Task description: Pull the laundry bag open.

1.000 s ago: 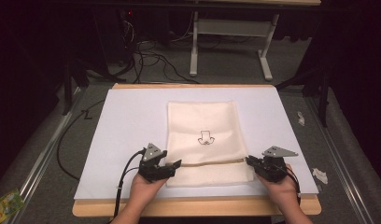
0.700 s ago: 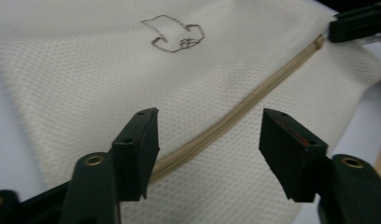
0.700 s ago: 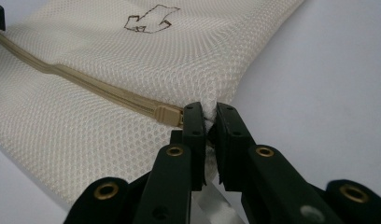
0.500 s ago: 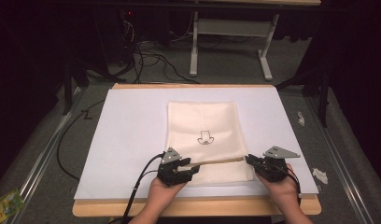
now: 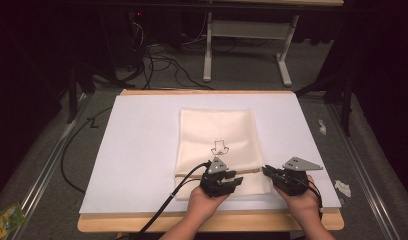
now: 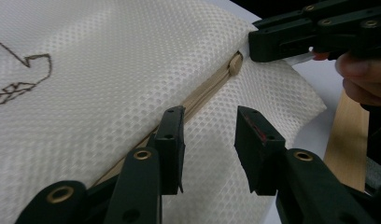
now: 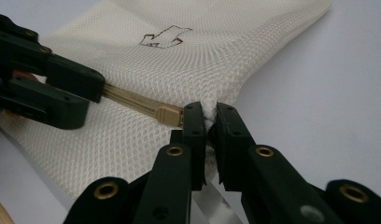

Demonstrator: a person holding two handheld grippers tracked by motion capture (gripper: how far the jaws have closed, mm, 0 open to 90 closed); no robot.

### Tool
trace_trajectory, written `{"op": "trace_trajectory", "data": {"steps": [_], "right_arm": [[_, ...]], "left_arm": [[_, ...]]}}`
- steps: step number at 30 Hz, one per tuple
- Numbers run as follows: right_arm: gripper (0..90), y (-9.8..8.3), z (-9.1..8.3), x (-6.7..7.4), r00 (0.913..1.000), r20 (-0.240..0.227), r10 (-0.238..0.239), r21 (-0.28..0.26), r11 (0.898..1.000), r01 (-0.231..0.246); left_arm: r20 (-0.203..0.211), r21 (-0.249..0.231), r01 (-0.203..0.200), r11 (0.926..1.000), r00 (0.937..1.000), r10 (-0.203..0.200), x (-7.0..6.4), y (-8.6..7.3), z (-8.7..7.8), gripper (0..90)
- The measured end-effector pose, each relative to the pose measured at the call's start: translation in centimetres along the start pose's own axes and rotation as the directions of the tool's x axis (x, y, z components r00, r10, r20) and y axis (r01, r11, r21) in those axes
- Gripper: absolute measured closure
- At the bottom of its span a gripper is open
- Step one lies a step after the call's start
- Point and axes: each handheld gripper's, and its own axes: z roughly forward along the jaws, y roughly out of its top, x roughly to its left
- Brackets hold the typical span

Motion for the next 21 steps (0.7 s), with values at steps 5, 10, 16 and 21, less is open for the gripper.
{"op": "trace_trajectory", "data": {"steps": [5, 10, 16, 21], "right_arm": [[84.8, 0.0, 0.0, 0.1, 1.0000, -0.006, -0.002, -0.004, 1.000, 0.002], [84.9, 0.0, -0.1, 0.2, 0.9999, -0.010, -0.006, -0.003, 1.000, 0.006], [84.9, 0.1, -0.1, 0.5, 0.9998, -0.014, -0.013, -0.011, 1.000, 0.013], [84.9, 0.0, -0.2, 0.8, 0.9997, -0.016, -0.021, -0.009, 1.000, 0.021]], "left_arm": [[0.016, 0.000, 0.008, 1.0000, 0.9998, -0.008, -0.4, 0.4, 1.3, 64.4], [0.032, -0.004, 0.017, 0.9998, 0.9993, -0.017, -0.9, 0.7, 2.0, 69.0], [0.032, -0.012, 0.033, 0.9994, 0.9989, -0.033, -1.0, 0.9, 2.3, 73.3], [0.023, -0.021, 0.016, 0.9997, 0.9996, -0.015, -1.2, 1.1, 2.6, 77.4]]}}
